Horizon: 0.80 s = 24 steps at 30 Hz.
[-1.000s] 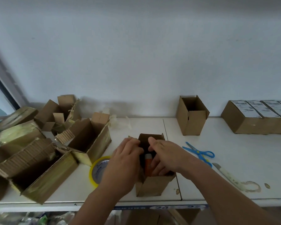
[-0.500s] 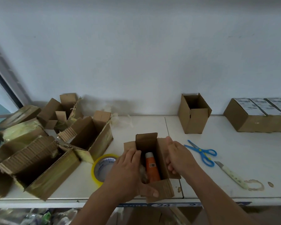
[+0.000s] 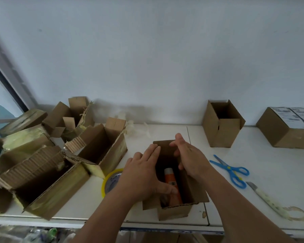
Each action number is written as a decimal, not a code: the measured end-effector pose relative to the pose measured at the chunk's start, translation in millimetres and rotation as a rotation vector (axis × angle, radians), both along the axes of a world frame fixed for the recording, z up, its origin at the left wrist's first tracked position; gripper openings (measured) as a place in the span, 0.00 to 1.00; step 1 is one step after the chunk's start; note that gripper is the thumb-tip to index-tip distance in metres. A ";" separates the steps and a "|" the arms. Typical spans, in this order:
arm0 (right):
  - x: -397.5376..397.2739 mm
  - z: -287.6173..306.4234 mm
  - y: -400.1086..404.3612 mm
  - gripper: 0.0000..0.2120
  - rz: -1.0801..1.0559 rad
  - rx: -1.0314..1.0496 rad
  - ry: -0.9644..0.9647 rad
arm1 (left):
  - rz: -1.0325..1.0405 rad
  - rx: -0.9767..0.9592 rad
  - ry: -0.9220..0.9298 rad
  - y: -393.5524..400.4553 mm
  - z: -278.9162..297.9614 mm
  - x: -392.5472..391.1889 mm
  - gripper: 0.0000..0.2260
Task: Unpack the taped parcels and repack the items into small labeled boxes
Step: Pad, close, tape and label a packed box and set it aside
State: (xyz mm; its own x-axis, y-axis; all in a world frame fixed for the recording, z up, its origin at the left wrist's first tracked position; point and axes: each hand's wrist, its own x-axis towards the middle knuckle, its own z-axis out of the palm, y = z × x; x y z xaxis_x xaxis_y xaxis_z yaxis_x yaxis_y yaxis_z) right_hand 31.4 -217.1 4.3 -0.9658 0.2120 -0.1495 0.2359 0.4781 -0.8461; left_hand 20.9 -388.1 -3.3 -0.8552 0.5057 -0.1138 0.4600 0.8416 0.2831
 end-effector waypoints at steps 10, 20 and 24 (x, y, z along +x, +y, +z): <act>-35.4 25.1 -3.3 0.41 0.111 0.214 -0.291 | 0.060 0.042 -0.182 2.1 -1.4 -12.9 0.51; -166.9 11.9 -42.9 0.13 0.135 0.123 -0.157 | 0.404 0.926 -0.506 -5.5 0.7 -26.4 0.12; -201.5 -7.7 -61.3 0.16 0.281 0.140 -0.139 | 0.574 1.083 -0.500 -9.3 8.0 -35.7 0.11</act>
